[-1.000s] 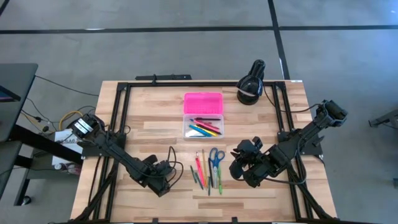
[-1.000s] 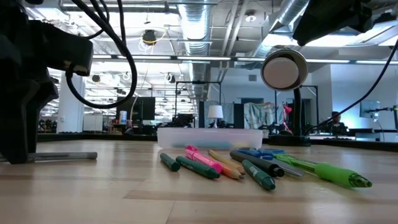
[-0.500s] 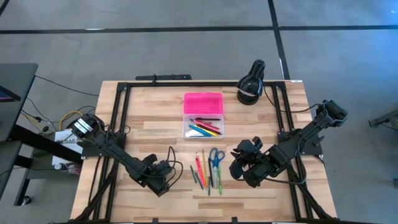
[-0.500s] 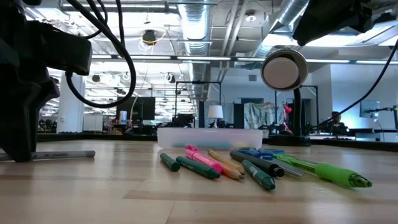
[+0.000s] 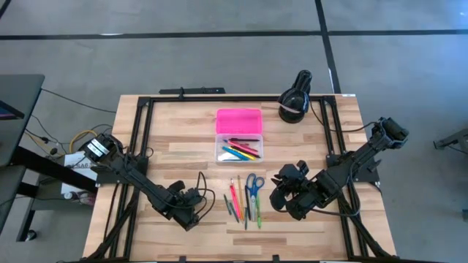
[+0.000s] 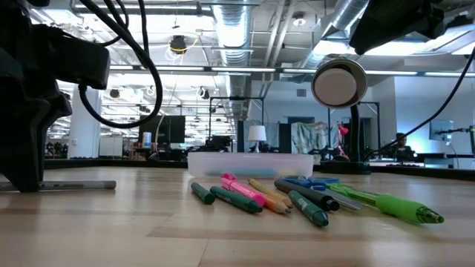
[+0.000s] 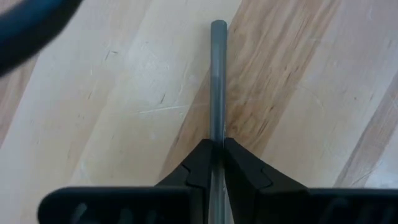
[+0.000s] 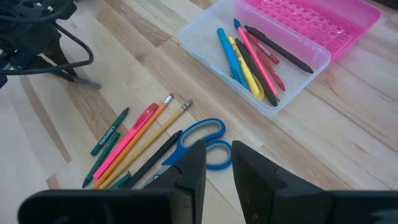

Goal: Pick & place school supplies into a supply box
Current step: Put the gray pen into the pink supply box

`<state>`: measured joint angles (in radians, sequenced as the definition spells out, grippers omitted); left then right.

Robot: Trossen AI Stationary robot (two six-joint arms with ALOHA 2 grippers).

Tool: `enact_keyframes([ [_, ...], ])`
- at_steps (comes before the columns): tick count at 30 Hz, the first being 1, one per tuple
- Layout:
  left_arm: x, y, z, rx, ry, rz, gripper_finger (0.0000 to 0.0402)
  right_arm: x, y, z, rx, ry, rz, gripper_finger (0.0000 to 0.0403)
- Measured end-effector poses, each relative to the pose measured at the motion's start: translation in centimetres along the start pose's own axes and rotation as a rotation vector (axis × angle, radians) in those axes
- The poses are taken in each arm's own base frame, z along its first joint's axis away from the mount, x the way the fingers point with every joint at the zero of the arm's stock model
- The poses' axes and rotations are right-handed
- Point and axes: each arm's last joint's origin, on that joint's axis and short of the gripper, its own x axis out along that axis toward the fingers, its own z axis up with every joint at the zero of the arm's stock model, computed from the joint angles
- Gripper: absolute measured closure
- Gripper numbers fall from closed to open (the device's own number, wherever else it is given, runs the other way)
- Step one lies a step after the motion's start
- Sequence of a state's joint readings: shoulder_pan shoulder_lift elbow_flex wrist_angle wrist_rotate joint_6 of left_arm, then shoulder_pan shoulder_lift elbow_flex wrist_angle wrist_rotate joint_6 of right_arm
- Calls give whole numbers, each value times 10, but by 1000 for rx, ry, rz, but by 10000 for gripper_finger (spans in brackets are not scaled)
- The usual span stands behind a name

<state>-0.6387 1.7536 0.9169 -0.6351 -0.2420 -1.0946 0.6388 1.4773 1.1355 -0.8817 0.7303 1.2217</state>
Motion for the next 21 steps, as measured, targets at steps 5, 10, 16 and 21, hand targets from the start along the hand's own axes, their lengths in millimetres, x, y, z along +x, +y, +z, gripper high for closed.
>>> enact_keyframes([
  [5, -5, -5, 4, 16, -10, -11, 387, 0, 0, 0, 0, 0, 0, 333],
  [10, -9, -9, 8, 30, -21, -11, 390, 0, 0, 0, 0, 0, 0, 333],
  [16, -16, -13, 17, 50, -40, -16, 390, 0, 0, 0, 0, 0, 0, 333],
  [21, -26, -18, 31, 65, -69, -45, 389, 0, 0, 0, 0, 0, 0, 333],
])
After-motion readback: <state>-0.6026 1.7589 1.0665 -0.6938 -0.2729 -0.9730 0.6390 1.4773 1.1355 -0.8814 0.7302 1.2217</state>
